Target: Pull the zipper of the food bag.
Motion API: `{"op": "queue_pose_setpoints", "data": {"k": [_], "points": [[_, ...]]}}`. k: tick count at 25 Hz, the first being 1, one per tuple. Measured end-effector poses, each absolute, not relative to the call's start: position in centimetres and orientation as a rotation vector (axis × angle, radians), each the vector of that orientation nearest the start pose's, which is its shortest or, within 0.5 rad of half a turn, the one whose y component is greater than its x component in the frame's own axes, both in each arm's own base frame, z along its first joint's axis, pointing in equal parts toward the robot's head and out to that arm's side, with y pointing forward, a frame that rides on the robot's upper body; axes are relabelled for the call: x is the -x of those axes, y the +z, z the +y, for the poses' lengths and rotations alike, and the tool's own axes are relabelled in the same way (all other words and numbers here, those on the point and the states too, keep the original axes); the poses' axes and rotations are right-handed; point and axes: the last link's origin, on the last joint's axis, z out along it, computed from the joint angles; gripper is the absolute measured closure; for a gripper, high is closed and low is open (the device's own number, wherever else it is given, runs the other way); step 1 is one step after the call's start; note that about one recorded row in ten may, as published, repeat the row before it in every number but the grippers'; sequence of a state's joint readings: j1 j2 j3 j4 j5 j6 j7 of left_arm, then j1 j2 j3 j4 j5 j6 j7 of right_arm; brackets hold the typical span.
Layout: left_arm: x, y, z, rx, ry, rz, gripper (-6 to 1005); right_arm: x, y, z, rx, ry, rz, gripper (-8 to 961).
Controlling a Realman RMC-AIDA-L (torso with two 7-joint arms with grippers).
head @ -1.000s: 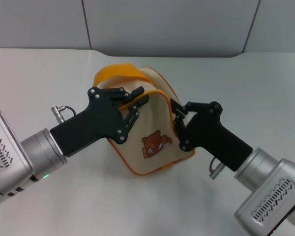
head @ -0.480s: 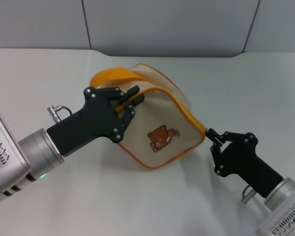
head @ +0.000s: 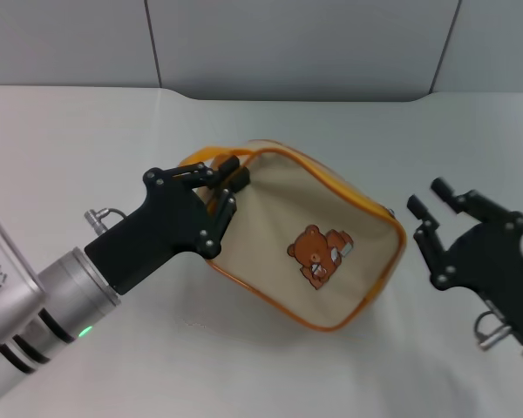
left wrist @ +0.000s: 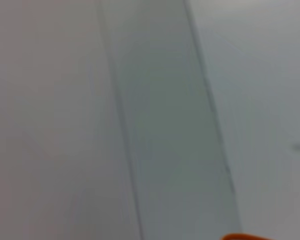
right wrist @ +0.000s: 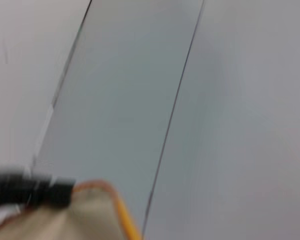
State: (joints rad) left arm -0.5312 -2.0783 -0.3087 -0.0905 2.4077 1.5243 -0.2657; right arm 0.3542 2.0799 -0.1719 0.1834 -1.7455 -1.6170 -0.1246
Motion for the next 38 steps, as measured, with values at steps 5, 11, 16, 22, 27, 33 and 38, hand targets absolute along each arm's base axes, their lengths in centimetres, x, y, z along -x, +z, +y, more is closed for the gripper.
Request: {"op": "queue_pose_setpoints", "data": {"k": [5, 11, 16, 22, 27, 33, 38], "points": [[25.4, -7.0, 28.6, 2.142, -1.100, -0.339, 895, -29.6, -2.1, 25.6, 2.101, 1.076, 0.231, 630], [26.1, -7.8, 27.6, 2.220, -1.059, -0.362, 894, -28.9, -0.4, 27.3, 2.501, 1.062, 0.338, 418], [26.2, -7.8, 26.7, 2.310, -1.075, -0.335, 865, -27.6, -0.7, 28.1, 2.722, 0.987, 0.329, 239], [26.9, -6.7, 26.3, 2.397, -1.072, -0.274, 695, -26.9, -1.0, 28.6, 2.801, 0.958, 0.313, 118], [27.7, -5.2, 26.4, 2.459, -1.063, -0.272, 453, -26.9, -0.7, 28.8, 2.789, 0.947, 0.306, 119], [27.7, -4.6, 26.2, 2.502, -1.068, -0.250, 279, -27.0, -0.5, 28.9, 2.788, 0.942, 0.309, 119], [27.6, -4.6, 25.9, 2.548, -1.068, -0.224, 205, -26.9, -0.6, 29.0, 2.795, 0.937, 0.310, 120]]}}
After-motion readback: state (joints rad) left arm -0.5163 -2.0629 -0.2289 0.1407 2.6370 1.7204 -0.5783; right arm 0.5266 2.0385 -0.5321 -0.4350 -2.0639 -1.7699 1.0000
